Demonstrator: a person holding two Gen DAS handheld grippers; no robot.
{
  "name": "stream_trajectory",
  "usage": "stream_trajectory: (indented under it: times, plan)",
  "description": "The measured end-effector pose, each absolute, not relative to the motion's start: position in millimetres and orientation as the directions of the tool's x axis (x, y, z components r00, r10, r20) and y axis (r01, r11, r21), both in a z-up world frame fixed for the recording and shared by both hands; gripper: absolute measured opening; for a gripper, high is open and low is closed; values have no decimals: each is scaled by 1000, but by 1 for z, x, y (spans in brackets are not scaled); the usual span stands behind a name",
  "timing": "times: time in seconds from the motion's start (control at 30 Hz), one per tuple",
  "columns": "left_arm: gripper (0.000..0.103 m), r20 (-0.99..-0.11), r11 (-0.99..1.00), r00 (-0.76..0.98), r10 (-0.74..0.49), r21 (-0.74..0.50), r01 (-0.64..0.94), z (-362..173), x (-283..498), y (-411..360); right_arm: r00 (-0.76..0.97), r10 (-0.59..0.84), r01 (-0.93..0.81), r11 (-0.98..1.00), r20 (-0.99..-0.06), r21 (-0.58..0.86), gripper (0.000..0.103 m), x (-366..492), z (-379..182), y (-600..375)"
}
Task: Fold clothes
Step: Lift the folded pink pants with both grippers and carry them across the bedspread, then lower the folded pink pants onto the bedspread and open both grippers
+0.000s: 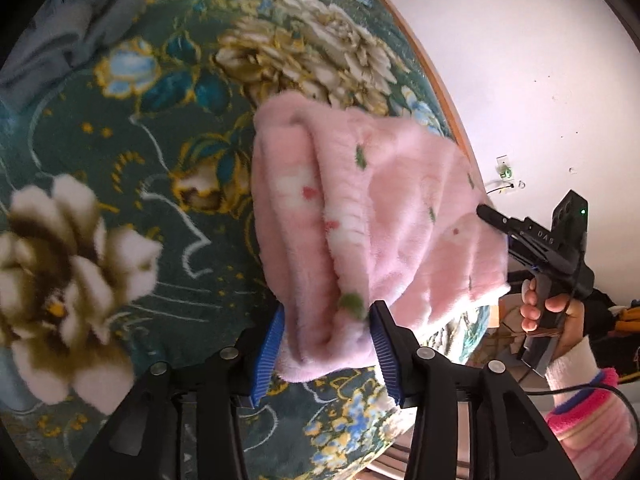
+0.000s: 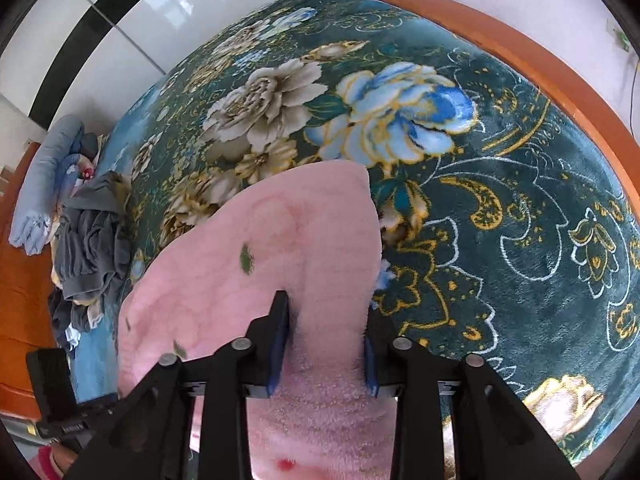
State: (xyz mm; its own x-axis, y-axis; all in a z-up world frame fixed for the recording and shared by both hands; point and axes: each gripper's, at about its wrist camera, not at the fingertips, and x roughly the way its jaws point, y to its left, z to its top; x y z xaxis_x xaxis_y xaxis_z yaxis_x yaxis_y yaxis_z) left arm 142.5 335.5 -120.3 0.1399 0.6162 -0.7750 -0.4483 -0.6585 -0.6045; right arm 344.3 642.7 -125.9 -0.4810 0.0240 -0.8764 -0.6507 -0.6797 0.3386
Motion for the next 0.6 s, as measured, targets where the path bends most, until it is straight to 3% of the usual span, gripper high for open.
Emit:
stream_trajectory:
  times: [0.2,0.37,0.6]
  plan:
    - [50,-781,-653,12,624,-531,-540,-82,147,345,-471,126,-658,-709,-873,253,40,363,-109,630]
    - [50,-748,-544,-33,663,-451,-708,-54,178,366,-505,131,-563,-799,-853,211,42,369,-105,574]
    - [50,-825,-544,-1,566,-372,-752,-93,194,379,-403,172,-544,-835,-899,84,46,379,-143,537]
